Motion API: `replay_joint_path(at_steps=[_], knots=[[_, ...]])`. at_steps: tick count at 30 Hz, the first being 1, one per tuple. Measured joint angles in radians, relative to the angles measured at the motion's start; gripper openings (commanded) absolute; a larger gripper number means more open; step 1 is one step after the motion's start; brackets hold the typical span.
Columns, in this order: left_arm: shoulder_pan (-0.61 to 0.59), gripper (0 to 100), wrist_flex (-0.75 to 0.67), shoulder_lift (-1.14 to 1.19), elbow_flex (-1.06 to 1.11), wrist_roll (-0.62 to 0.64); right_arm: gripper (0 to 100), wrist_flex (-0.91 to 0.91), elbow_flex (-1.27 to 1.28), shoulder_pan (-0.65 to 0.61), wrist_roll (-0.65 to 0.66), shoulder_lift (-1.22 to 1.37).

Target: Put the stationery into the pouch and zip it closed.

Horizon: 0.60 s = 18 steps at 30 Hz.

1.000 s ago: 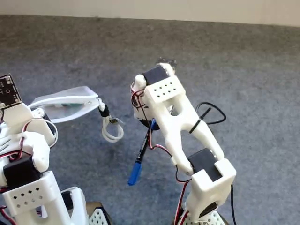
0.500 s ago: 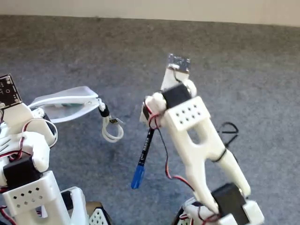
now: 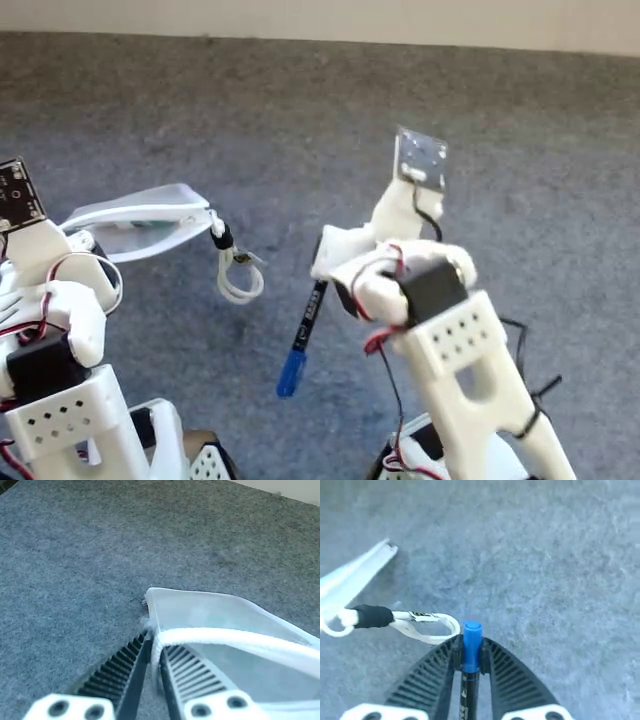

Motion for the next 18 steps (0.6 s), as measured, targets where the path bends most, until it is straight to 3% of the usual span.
replay_joint_path(at_steps=[5, 11, 18], knots=[[0.000, 1, 0.000, 0.000, 0.000, 0.000, 0.5, -0.123, 0.138, 0.000, 0.000, -0.147], [0.000, 1, 0.000, 0.000, 0.000, 0.000, 0.5, -0.252, 0.284, 0.000, -0.130, -0.354], [0.000, 1, 0.000, 0.000, 0.000, 0.000, 0.5, -0.502, 0.503, 0.000, -0.149, -0.646]])
